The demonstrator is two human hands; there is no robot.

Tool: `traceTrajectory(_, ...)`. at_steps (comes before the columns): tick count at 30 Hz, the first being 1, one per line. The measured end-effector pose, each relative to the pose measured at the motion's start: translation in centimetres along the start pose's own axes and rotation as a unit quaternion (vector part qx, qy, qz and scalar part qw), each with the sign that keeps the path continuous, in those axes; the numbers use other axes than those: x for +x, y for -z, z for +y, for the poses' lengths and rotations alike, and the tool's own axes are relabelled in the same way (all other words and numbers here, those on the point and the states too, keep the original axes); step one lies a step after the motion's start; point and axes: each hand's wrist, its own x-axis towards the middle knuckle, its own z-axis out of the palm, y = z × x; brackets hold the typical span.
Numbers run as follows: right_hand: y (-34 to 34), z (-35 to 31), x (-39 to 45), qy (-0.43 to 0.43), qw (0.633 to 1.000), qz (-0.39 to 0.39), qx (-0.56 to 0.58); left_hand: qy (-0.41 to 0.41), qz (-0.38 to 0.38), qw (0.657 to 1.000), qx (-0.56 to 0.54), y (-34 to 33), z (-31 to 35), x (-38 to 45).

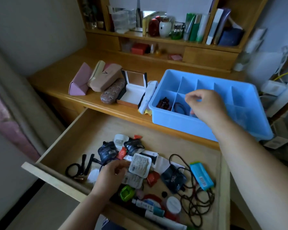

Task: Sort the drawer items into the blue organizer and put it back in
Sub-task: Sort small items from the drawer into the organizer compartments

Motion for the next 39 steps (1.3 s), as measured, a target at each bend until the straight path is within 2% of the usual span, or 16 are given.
traceTrajectory(2, -0.3, 0.4, -2.6, 0.162, 0.979, 0.126, 0.0, -0.006, -0.015, 0.996, 0.083, 0.3, -0.2, 0.3)
traceTrajectory(3, -0.8, 0.5, -4.4, 0.244, 0.959, 0.145, -0.012, -0.013, -0.042, 0.993, 0.113, 0.3, -0.2, 0.4)
traceTrajectory(5, -2.7, 1.6, -8.1, 0.345, 0.936, 0.065, -0.031, -0.028, -0.123, 0.981, 0.147, -0.1, 0.0, 0.6)
traceTrajectory(6, -3.9, 2.5, -9.8, 0.348, 0.937, -0.006, -0.042, -0.034, -0.157, 0.971, 0.174, -0.4, 0.2, 0.7)
traceTrajectory(8, -6.2, 4.8, -12.5, 0.262, 0.948, -0.158, -0.086, -0.041, -0.181, 0.952, 0.244, -1.1, 0.4, 0.8)
traceTrajectory(10, -8.0, 7.5, -14.6, 0.164, 0.931, -0.289, -0.152, -0.037, -0.162, 0.952, 0.258, -1.4, 0.5, 0.9)
traceTrajectory(13, -8.9, 11.2, -16.9, 0.132, 0.891, -0.386, -0.202, -0.043, -0.18, 0.959, 0.215, -1.7, 0.4, 0.9)
traceTrajectory(16, -8.4, 12.9, -18.2, 0.125, 0.904, -0.367, -0.181, -0.063, -0.179, 0.97, 0.154, -1.7, 0.4, 0.9)
traceTrajectory(21, -4.9, 13.8, -16.7, 0.069, 0.969, -0.17, -0.167, -0.05, 0.017, 0.996, 0.065, -1.1, 0.3, 1.5)
traceTrajectory(24, -2.7, 14.4, -15.7, 0.041, 0.967, -0.175, -0.18, -0.014, 0.063, 0.998, 0.01, -0.7, -0.3, 1.8)
traceTrajectory(28, -1.7, 15.3, -15.9, 0.056, 0.932, -0.259, -0.246, -0.021, 0.078, 0.996, -0.044, -0.7, -0.2, 2.1)
traceTrajectory(30, -2.0, 15.1, -16.4, 0.086, 0.897, -0.303, -0.31, -0.029, 0.09, 0.994, -0.05, -0.7, 0.0, 1.9)
traceTrajectory(33, -3.0, 14.6, -17.4, 0.081, 0.834, -0.363, -0.407, -0.046, 0.085, 0.991, 0.087, -0.9, 0.0, 1.3)
traceTrajectory(35, -3.8, 14.3, -18.1, 0.083, 0.788, -0.413, -0.449, -0.087, 0.085, 0.971, 0.204, -1.2, 0.2, 0.8)
traceTrajectory(38, -5.4, 14.2, -17.5, 0.131, 0.726, -0.433, -0.518, -0.173, -0.035, 0.959, 0.222, -1.8, 1.0, 0.1)
traceTrajectory(39, -5.3, 14.3, -17.2, 0.093, 0.745, -0.42, -0.511, -0.186, -0.097, 0.954, 0.217, -2.2, 1.1, -0.2)
